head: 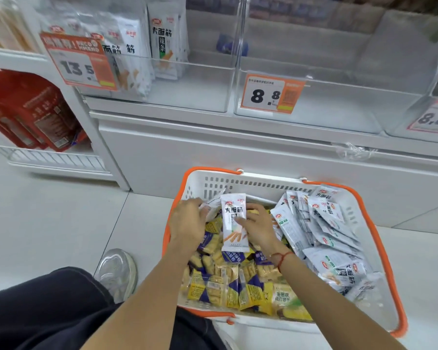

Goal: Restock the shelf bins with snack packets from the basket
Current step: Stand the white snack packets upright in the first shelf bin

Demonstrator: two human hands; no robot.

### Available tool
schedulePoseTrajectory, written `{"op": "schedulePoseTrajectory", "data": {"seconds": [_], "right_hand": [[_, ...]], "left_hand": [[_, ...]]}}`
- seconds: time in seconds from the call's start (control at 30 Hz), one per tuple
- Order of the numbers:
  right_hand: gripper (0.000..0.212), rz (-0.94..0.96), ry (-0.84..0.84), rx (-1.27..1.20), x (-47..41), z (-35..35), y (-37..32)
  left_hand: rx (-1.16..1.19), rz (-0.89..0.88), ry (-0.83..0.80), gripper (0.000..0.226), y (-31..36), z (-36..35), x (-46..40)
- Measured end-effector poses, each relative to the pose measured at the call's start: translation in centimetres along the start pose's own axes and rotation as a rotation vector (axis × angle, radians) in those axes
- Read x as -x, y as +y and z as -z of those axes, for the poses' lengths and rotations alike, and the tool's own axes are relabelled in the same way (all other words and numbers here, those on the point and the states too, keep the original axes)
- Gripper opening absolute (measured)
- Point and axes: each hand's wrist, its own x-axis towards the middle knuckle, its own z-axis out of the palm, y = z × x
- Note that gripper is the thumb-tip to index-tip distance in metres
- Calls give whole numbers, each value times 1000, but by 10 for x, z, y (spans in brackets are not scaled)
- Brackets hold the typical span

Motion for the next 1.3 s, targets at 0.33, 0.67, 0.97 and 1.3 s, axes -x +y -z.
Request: {"op": "schedulePoseTrajectory", "data": {"seconds": [0.33,0.67,0.97,1.3], "right_hand": [[27,71,-50,-295,31,56,-50],[31,57,-150,184,45,47,-31],[23,-56,132,-68,37,28,-15],[31,-58,-372,-28,31,61,-35]], "left_hand": [[810,188,-398,37,38,42,9],[802,327,-438,46,39,21,7],[1169,441,-686,24,48,5,11],[1340,554,-784,45,39,34,-11]]}}
